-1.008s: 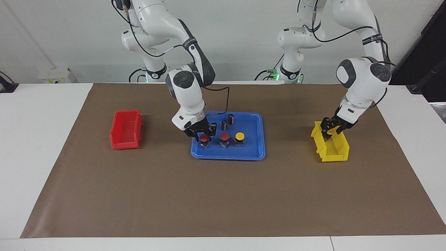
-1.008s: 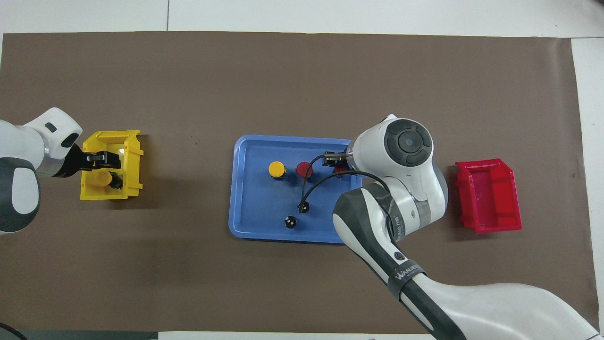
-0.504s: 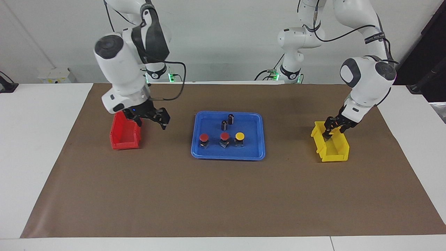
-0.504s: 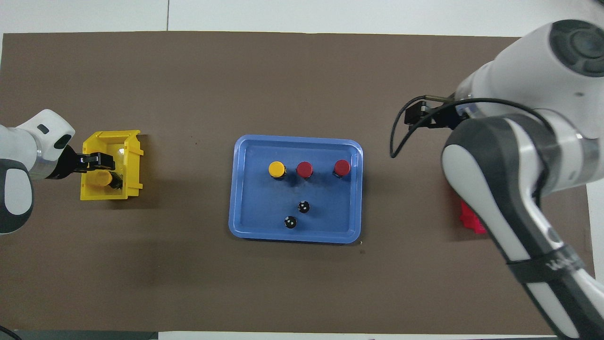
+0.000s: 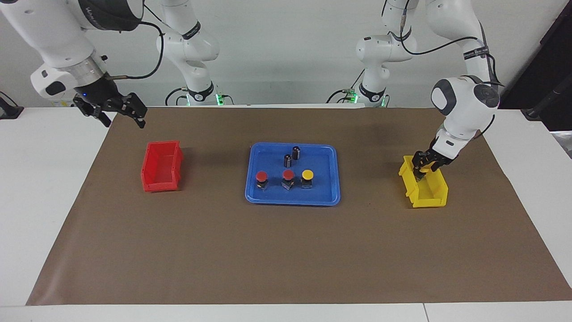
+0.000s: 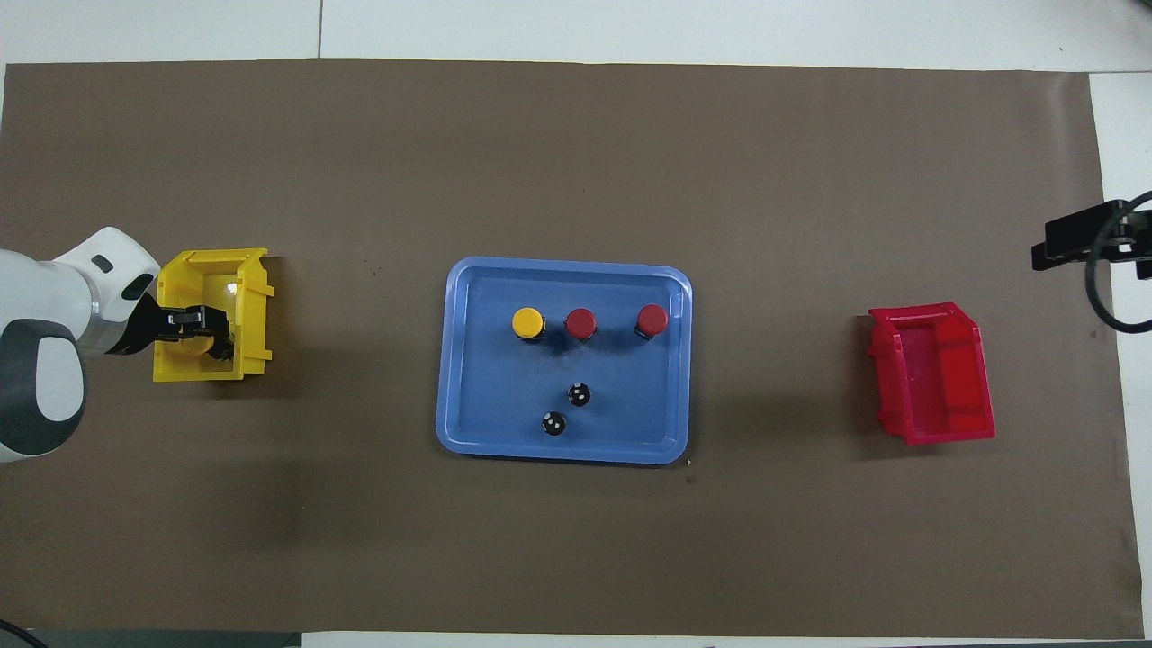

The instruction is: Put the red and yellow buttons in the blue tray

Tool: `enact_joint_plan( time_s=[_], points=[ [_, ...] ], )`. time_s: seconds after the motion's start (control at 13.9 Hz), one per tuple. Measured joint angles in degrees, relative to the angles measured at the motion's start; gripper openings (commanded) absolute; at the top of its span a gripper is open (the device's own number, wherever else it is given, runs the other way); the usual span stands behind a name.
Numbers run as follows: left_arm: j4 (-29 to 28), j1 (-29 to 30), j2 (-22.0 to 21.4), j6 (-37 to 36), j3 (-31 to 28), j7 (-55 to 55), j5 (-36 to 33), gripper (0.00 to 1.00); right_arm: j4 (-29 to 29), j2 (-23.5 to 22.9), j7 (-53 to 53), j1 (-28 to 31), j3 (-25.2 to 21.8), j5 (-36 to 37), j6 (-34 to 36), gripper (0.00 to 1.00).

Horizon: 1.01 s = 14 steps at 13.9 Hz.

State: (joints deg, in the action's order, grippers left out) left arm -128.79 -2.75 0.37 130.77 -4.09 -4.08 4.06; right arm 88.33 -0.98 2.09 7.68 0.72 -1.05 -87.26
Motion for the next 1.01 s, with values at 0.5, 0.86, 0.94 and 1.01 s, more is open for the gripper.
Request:
enact_joint_plan(
  time_s=[0.5, 0.86, 0.94, 1.01],
  points=[
    [14.88, -1.85, 0.5, -17.39, 0.7, -0.72, -4.52, 0.01, 1.61, 1.96, 0.43, 0.13, -0.03, 1.17, 0.99, 1.0],
    [27.91, -16.38, 5.02, -23.26, 1.75, 18.68, -1.39, 0.01, 1.65, 2.2, 0.43, -1.4, -0.01, 1.88, 0.98, 1.0],
    [26.17, -19.57, 6.51, -19.59, 1.9, 22.28, -0.41, 0.01, 1.66, 2.2, 0.43, -1.58, -0.04, 1.93, 0.99, 1.0],
    [24.7, -22.24, 8.08, -16.48, 2.0, 25.24, 0.49, 0.01, 1.66, 2.19, 0.43, -1.62, -0.09, 2.0, 1.02, 1.0]
  ],
)
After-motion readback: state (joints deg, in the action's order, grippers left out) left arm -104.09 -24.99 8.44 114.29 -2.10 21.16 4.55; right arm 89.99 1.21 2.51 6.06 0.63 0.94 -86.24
